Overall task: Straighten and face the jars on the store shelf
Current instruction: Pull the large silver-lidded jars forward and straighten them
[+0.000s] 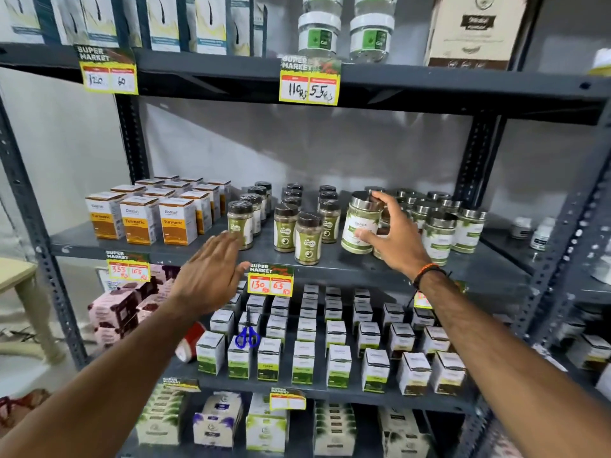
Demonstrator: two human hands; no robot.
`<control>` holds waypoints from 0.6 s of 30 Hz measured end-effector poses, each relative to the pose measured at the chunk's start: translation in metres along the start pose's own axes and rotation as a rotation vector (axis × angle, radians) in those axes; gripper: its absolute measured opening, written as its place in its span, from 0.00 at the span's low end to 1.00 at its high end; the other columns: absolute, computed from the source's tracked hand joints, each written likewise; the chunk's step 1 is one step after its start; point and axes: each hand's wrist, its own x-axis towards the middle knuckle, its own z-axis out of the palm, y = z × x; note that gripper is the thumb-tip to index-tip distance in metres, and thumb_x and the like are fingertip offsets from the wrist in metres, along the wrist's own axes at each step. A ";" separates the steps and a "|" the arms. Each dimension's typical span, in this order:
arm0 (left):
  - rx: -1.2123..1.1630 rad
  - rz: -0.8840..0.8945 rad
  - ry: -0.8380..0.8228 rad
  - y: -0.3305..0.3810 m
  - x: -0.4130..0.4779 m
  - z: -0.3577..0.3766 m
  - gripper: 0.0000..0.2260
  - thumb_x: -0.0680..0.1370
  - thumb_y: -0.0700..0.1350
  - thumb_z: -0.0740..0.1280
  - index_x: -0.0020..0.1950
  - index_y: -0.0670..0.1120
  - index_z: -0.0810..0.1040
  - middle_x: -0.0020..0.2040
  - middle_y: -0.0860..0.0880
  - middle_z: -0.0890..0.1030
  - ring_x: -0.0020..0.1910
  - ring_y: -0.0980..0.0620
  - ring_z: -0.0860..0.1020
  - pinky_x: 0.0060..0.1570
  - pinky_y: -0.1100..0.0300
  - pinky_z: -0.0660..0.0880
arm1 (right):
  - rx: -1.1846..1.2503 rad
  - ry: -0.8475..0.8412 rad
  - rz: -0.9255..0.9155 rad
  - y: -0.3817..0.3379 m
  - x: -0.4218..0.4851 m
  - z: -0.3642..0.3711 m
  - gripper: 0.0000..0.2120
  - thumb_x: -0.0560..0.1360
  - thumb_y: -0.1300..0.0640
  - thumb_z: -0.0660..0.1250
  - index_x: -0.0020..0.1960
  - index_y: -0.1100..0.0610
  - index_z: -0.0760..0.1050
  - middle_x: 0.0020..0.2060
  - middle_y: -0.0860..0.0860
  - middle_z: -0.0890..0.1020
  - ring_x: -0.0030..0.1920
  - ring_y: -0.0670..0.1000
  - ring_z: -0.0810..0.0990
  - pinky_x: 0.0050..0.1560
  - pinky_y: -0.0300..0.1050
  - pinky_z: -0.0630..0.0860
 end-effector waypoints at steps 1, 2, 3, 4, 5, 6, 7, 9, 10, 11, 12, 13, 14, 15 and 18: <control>0.030 0.075 -0.007 0.017 0.001 -0.002 0.29 0.84 0.60 0.47 0.80 0.44 0.58 0.80 0.42 0.63 0.79 0.46 0.58 0.77 0.48 0.53 | -0.004 0.010 -0.001 0.000 -0.002 -0.010 0.38 0.70 0.45 0.77 0.74 0.39 0.63 0.64 0.40 0.77 0.59 0.39 0.74 0.56 0.29 0.66; 0.056 0.150 -0.022 0.037 0.004 -0.002 0.30 0.84 0.61 0.46 0.81 0.44 0.57 0.80 0.42 0.61 0.79 0.47 0.55 0.78 0.47 0.51 | -0.003 0.022 -0.001 0.001 -0.004 -0.020 0.37 0.69 0.44 0.77 0.74 0.38 0.64 0.65 0.40 0.78 0.59 0.40 0.75 0.57 0.32 0.68; 0.068 0.206 -0.044 0.057 0.008 -0.002 0.31 0.84 0.61 0.45 0.81 0.44 0.56 0.81 0.43 0.59 0.80 0.47 0.53 0.78 0.47 0.50 | 0.001 0.033 -0.003 0.003 -0.006 -0.029 0.37 0.69 0.44 0.77 0.74 0.38 0.64 0.64 0.41 0.79 0.58 0.42 0.76 0.58 0.36 0.71; 0.070 0.237 -0.064 0.076 0.012 0.000 0.31 0.84 0.61 0.44 0.82 0.44 0.55 0.81 0.43 0.57 0.80 0.47 0.52 0.79 0.47 0.50 | 0.003 0.043 -0.005 0.004 -0.008 -0.038 0.37 0.68 0.44 0.77 0.74 0.39 0.65 0.63 0.41 0.79 0.58 0.43 0.77 0.59 0.39 0.73; 0.062 0.256 -0.072 0.095 0.017 0.003 0.31 0.84 0.61 0.44 0.82 0.43 0.55 0.82 0.42 0.57 0.81 0.46 0.53 0.79 0.47 0.50 | 0.001 0.055 -0.006 0.007 -0.010 -0.048 0.37 0.68 0.45 0.77 0.74 0.39 0.66 0.62 0.41 0.80 0.57 0.43 0.78 0.60 0.41 0.73; 0.050 0.271 -0.074 0.112 0.023 0.006 0.32 0.84 0.61 0.44 0.82 0.43 0.56 0.82 0.42 0.58 0.81 0.45 0.53 0.79 0.47 0.50 | -0.005 0.066 -0.008 0.010 -0.012 -0.058 0.37 0.68 0.45 0.77 0.74 0.40 0.66 0.62 0.41 0.79 0.57 0.42 0.77 0.60 0.42 0.73; 0.042 0.288 -0.077 0.129 0.030 0.010 0.32 0.84 0.61 0.43 0.82 0.43 0.56 0.82 0.42 0.58 0.81 0.45 0.53 0.79 0.47 0.50 | -0.011 0.074 -0.008 0.015 -0.014 -0.069 0.37 0.68 0.45 0.77 0.74 0.40 0.66 0.62 0.40 0.79 0.57 0.42 0.77 0.61 0.42 0.73; 0.034 0.315 -0.079 0.155 0.042 0.017 0.32 0.84 0.61 0.43 0.82 0.42 0.56 0.82 0.42 0.58 0.81 0.46 0.53 0.79 0.48 0.50 | -0.019 0.078 0.004 0.026 -0.018 -0.090 0.37 0.69 0.46 0.77 0.74 0.40 0.65 0.63 0.40 0.78 0.60 0.43 0.77 0.63 0.45 0.73; 0.023 0.317 -0.073 0.167 0.049 0.021 0.32 0.84 0.61 0.44 0.82 0.42 0.57 0.82 0.42 0.59 0.81 0.45 0.54 0.79 0.48 0.50 | -0.019 0.078 0.018 0.034 -0.021 -0.102 0.37 0.69 0.46 0.77 0.75 0.39 0.65 0.64 0.41 0.79 0.61 0.45 0.77 0.64 0.47 0.73; 0.010 0.306 -0.068 0.177 0.056 0.025 0.32 0.84 0.60 0.45 0.81 0.42 0.57 0.81 0.42 0.60 0.81 0.45 0.55 0.79 0.49 0.50 | -0.017 0.079 0.032 0.042 -0.023 -0.112 0.37 0.70 0.46 0.77 0.75 0.39 0.65 0.64 0.42 0.79 0.62 0.46 0.77 0.65 0.49 0.73; -0.002 0.290 -0.068 0.185 0.063 0.029 0.31 0.84 0.60 0.45 0.81 0.42 0.58 0.81 0.42 0.61 0.80 0.45 0.56 0.79 0.50 0.49 | -0.020 0.083 0.046 0.051 -0.026 -0.123 0.37 0.70 0.47 0.77 0.75 0.39 0.65 0.63 0.43 0.80 0.62 0.46 0.78 0.65 0.50 0.73; -0.008 0.272 -0.075 0.193 0.069 0.034 0.31 0.84 0.60 0.45 0.81 0.42 0.58 0.81 0.42 0.61 0.80 0.45 0.57 0.79 0.51 0.49 | -0.029 0.090 0.060 0.061 -0.028 -0.133 0.37 0.70 0.48 0.78 0.75 0.40 0.65 0.63 0.43 0.80 0.62 0.46 0.78 0.66 0.50 0.74; -0.007 0.254 -0.086 0.197 0.075 0.040 0.31 0.84 0.60 0.46 0.81 0.42 0.57 0.81 0.42 0.61 0.80 0.44 0.58 0.79 0.51 0.49 | -0.039 0.093 0.075 0.069 -0.031 -0.140 0.37 0.71 0.49 0.78 0.75 0.40 0.64 0.62 0.43 0.80 0.61 0.46 0.78 0.66 0.51 0.74; -0.004 0.242 -0.102 0.202 0.081 0.046 0.31 0.84 0.60 0.46 0.81 0.42 0.57 0.81 0.41 0.60 0.80 0.44 0.58 0.78 0.51 0.50 | -0.048 0.094 0.097 0.079 -0.034 -0.148 0.38 0.71 0.50 0.78 0.75 0.39 0.64 0.62 0.42 0.79 0.61 0.47 0.79 0.66 0.52 0.74; -0.001 0.205 -0.154 0.213 0.097 0.066 0.32 0.83 0.60 0.45 0.81 0.41 0.57 0.80 0.41 0.62 0.79 0.43 0.59 0.78 0.49 0.55 | -0.065 0.103 0.153 0.109 -0.041 -0.165 0.39 0.71 0.52 0.78 0.75 0.39 0.62 0.62 0.41 0.78 0.61 0.49 0.79 0.65 0.54 0.75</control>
